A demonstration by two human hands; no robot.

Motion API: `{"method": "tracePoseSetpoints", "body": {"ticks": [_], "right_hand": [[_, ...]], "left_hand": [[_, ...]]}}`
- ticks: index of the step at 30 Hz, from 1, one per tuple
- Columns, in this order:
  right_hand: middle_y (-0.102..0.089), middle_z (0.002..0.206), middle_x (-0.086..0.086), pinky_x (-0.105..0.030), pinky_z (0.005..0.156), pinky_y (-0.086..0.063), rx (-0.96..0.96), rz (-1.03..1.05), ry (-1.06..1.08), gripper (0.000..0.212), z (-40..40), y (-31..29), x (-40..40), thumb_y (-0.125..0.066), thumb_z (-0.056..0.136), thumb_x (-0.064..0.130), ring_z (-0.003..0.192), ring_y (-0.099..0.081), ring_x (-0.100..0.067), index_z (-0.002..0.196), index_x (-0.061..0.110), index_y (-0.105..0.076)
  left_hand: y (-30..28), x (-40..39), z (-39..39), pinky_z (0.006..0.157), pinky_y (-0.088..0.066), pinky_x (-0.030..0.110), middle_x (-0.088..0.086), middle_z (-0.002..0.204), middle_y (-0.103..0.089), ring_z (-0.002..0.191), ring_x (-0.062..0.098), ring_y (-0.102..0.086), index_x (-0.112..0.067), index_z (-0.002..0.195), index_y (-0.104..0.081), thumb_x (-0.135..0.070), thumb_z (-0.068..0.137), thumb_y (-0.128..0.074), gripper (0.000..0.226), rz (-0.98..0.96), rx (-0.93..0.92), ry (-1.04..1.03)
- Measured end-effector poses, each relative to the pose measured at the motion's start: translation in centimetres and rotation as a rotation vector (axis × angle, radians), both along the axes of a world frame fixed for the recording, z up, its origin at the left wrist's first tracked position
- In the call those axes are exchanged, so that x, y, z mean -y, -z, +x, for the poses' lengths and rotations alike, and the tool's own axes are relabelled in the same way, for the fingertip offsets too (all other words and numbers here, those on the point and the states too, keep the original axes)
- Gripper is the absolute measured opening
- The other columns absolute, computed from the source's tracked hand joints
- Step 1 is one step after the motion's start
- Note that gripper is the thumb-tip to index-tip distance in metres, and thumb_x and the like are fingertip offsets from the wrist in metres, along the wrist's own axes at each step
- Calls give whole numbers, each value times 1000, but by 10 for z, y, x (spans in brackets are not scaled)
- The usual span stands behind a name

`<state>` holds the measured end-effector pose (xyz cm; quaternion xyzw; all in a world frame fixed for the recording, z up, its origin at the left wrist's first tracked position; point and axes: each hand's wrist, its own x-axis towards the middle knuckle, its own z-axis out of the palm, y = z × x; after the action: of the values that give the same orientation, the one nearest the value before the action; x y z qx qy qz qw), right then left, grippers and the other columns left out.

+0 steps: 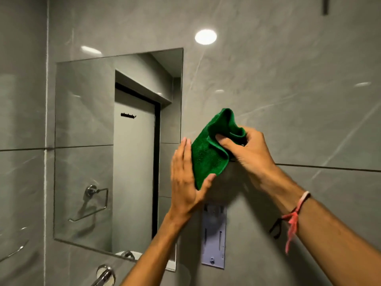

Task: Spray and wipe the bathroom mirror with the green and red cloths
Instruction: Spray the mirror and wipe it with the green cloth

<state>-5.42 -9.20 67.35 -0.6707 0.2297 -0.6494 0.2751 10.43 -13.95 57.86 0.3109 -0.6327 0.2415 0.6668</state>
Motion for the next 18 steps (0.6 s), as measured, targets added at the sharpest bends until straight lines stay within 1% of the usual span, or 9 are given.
{"method": "tracePoseSetpoints", "body": {"ticks": [2,4,5,8,10,12,14,16,18], "right_hand": [[-79,101,-9,-40,96,-58,136,42,-60,15,-15,8,-7,-74,90,4,95,-74,-19,105,5,-75],[-81,104,-5,-33,99,-59,261,96,-123,17,-33,17,-14,-69,92,1,103,-75,-18,107,10,-74],[-81,106,-5,-32,100,-59,316,127,-152,20,-40,21,-17,-67,93,0,107,-75,-18,110,9,-73],[-75,124,-15,-37,106,-55,401,235,-176,31,-63,46,-33,-60,97,-3,115,-72,-24,128,-1,-65],[-70,131,-20,-45,111,-52,443,336,-196,37,-81,65,-42,-56,98,-2,113,-70,-27,135,-5,-59],[-69,130,-22,-47,104,-56,481,458,-230,37,-102,88,-52,-55,97,13,112,-68,-30,131,0,-64],[-73,121,-12,-46,89,-62,454,575,-186,42,-122,116,-63,-58,92,45,107,-73,-28,117,13,-71],[-79,119,-3,-51,91,-61,371,670,-81,65,-135,149,-71,-63,81,73,108,-77,-24,120,21,-72],[-79,120,-4,-58,97,-58,351,776,-7,77,-145,190,-76,-74,69,75,111,-76,-25,128,25,-70]], "left_hand": [[-4,-15,4,112,-44,39,3,144,-53,135,17,-52,-19,149,-42,-66,90,-49,77,128,-78,90],[-10,-29,7,95,-57,38,-6,117,-70,110,10,-68,-29,127,-60,-63,81,-67,58,319,-129,315],[-11,-34,8,90,-59,39,-3,107,-75,101,11,-72,-27,116,-65,-57,76,-76,51,436,-136,455],[-3,-48,3,91,-60,42,9,108,-77,98,23,-75,-18,109,-67,-33,66,-92,52,785,-155,787],[5,-56,-3,86,-62,39,12,106,-76,92,25,-75,-19,108,-65,-20,60,-93,56,889,-224,847],[16,-64,-14,73,-63,34,11,99,-78,87,23,-76,-22,104,-65,-14,56,-93,56,960,-283,855],[35,-72,-26,66,-62,31,7,92,-79,82,22,-78,-22,102,-65,-6,58,-94,55,1046,-291,842],[58,-79,-40,61,-62,29,4,82,-80,77,20,-78,-22,98,-66,-1,61,-92,50,1154,-263,812],[90,-85,-54,61,-62,28,4,79,-80,76,19,-78,-18,100,-65,1,63,-90,49,1286,-217,786]]}}
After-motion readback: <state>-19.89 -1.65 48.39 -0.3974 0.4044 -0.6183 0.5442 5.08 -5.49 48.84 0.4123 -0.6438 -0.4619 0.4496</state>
